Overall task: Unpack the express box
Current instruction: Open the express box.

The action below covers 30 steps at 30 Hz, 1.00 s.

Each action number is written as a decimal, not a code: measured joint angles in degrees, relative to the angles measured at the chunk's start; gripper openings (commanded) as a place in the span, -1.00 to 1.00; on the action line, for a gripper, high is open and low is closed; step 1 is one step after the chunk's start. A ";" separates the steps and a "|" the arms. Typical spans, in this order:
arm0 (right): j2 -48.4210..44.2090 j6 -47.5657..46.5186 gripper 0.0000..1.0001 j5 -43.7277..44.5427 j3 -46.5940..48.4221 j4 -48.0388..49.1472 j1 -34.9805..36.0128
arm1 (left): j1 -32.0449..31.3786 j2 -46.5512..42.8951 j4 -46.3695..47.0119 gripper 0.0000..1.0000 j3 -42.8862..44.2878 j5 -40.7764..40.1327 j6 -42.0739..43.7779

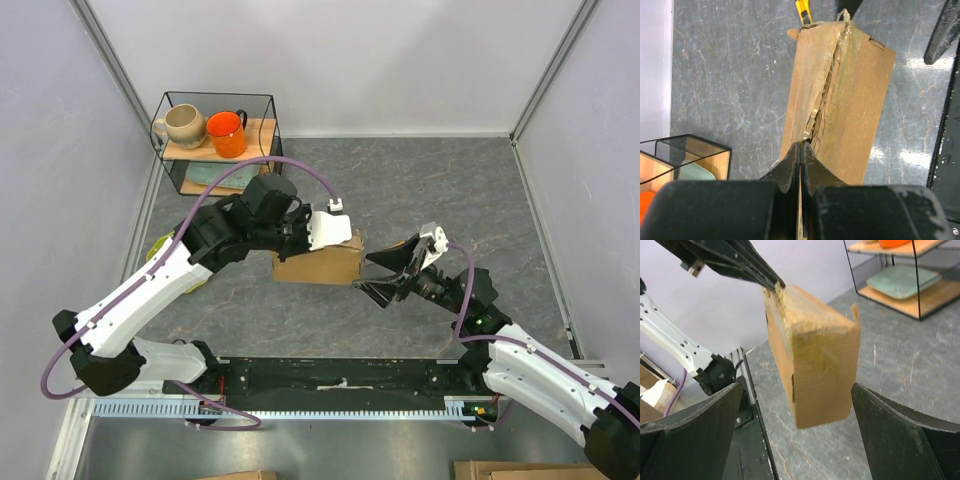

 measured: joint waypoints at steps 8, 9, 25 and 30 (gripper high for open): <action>4.79 -0.68 0.96 0.04 1.20 7.08 1.11 | 0.00 -0.35 -3.37 -0.96 0.79 3.37 -0.98; 5.73 -0.70 0.96 0.02 1.29 7.78 1.33 | 0.00 -0.37 -3.72 -0.96 0.92 3.43 -1.14; 18.93 2.03 -0.56 -3.08 3.63 21.64 4.72 | 0.00 -1.49 -4.52 -0.96 3.85 6.12 -3.48; 18.93 3.50 -0.95 -3.48 3.82 22.43 4.72 | 0.04 -2.12 -4.42 -0.02 3.85 7.23 -4.17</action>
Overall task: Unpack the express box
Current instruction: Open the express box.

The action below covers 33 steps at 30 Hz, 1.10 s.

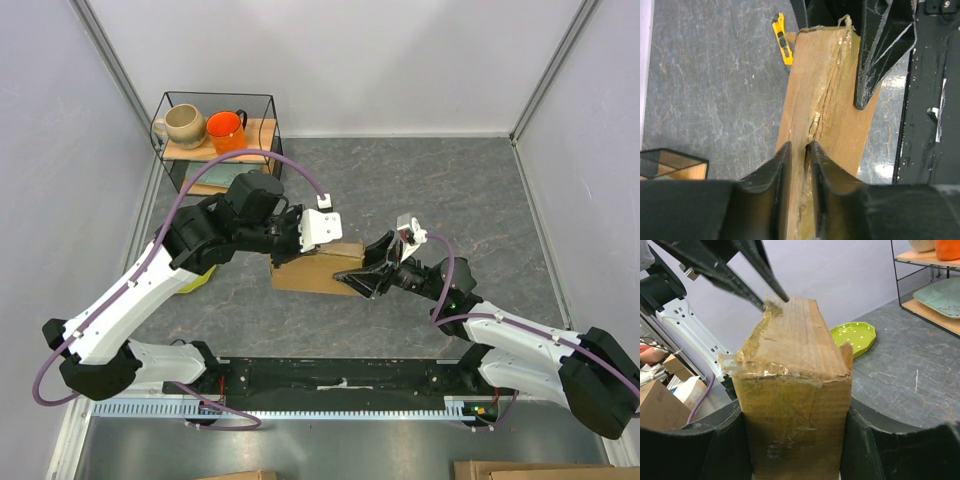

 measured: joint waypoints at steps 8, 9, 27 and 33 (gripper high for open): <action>-1.55 0.87 -0.98 -0.57 0.68 -1.07 0.48 | -0.04 0.11 0.13 0.99 0.00 2.12 -1.27; -1.70 0.96 -0.98 -0.59 0.76 -1.09 0.48 | -0.04 0.11 0.13 0.99 0.00 2.19 -1.27; 0.09 -2.64 -1.00 -0.55 2.91 -9.31 4.20 | -0.76 2.86 0.00 0.99 6.12 3.82 -1.27; 0.37 -2.93 -1.00 -0.48 3.96 -10.23 4.42 | -1.62 2.86 -0.59 0.99 3.87 4.35 -1.22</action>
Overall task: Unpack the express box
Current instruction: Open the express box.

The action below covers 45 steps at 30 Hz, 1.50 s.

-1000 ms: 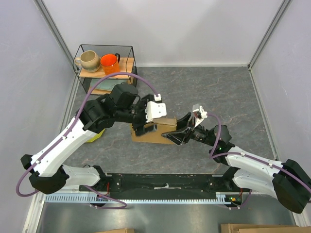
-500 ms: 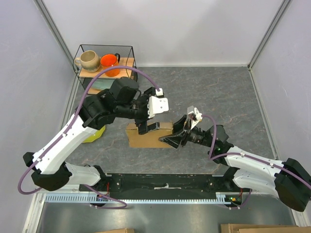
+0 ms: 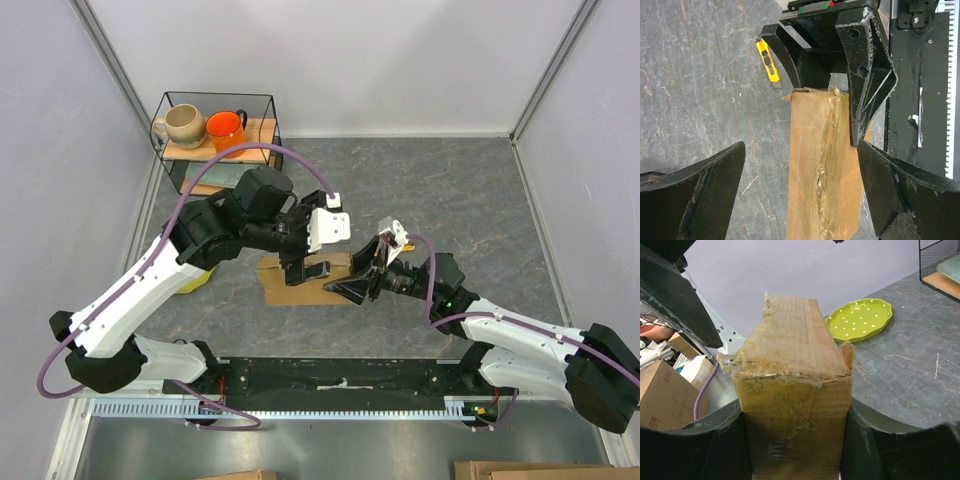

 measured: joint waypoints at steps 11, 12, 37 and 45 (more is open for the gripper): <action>0.61 -0.39 -1.00 0.17 0.76 -1.27 1.81 | -0.59 0.63 -0.04 0.99 -0.46 -3.15 0.09; 0.61 -0.48 -1.00 0.17 0.79 -1.46 1.97 | -0.61 0.63 0.07 0.99 -0.61 -3.43 0.09; 0.46 -2.16 -1.00 6.19 1.57 -10.82 2.67 | -1.86 0.61 5.35 0.77 -7.67 -17.46 0.72; 0.44 -3.43 -1.00 9.55 3.30 -15.32 3.63 | -2.01 2.78 4.11 0.54 -6.95 -19.12 0.68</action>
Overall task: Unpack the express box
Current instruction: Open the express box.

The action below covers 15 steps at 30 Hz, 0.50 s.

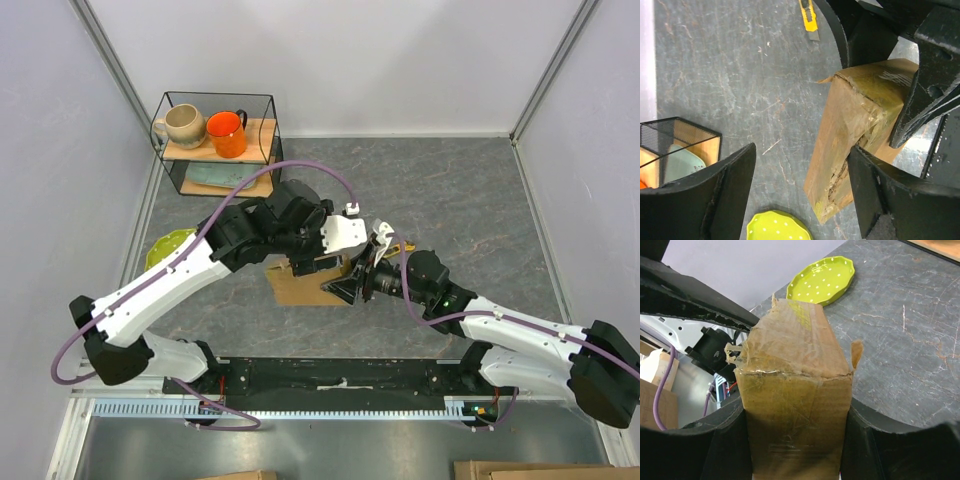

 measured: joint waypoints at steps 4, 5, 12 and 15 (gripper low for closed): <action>0.02 -0.83 -1.00 1.25 0.85 -2.34 1.27 | -0.22 1.90 -3.23 0.46 1.84 1.16 -0.04; 0.02 -1.05 -1.00 1.53 1.05 -2.80 1.62 | -0.42 2.14 -3.93 0.44 2.12 1.25 -0.02; 0.22 -1.95 -1.00 2.21 2.16 -5.11 3.30 | -1.84 3.17 -7.32 0.19 3.06 2.08 -0.26; 0.72 -2.08 -1.00 2.49 2.58 -5.42 3.80 | -1.99 4.31 -8.83 0.13 4.28 2.67 -0.76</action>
